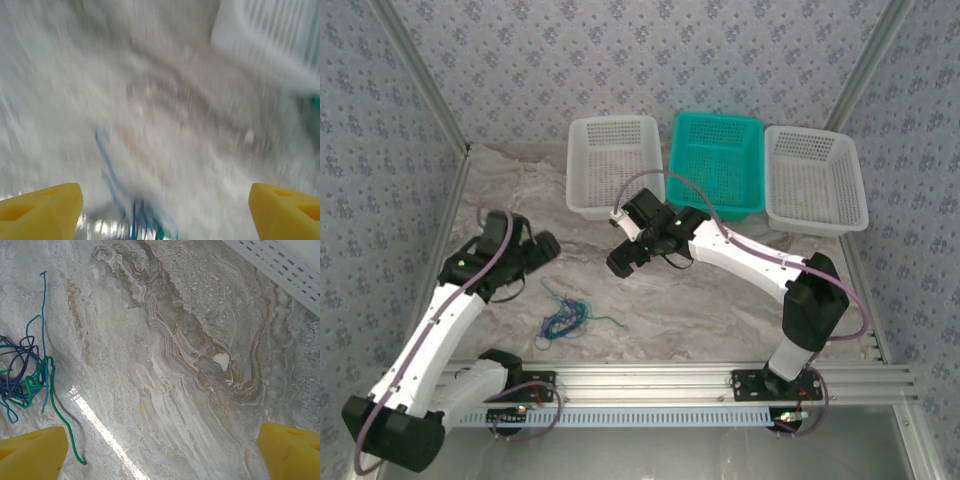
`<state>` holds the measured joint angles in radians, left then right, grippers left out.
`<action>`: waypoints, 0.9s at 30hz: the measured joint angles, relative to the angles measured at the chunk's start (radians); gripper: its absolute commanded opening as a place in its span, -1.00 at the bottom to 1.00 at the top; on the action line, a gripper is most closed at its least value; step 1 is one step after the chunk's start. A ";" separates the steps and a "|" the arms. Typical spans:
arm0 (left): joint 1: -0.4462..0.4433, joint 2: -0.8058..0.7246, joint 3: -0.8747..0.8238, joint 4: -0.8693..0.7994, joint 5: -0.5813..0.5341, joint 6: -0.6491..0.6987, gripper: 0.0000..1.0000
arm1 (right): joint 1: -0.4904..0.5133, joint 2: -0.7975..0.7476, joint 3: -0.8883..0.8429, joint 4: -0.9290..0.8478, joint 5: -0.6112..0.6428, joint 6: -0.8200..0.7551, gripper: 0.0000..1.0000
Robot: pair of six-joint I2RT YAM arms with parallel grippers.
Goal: Untangle the cables
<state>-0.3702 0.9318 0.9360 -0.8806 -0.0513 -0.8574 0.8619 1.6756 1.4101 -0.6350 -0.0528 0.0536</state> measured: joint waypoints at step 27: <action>-0.113 0.217 -0.121 -0.013 -0.013 -0.324 -1.00 | 0.000 -0.037 -0.050 -0.021 0.051 0.000 1.00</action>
<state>-0.4835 1.1484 0.8154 -0.8932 -0.0639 -1.1812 0.8616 1.6390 1.3602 -0.6556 -0.0017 0.0540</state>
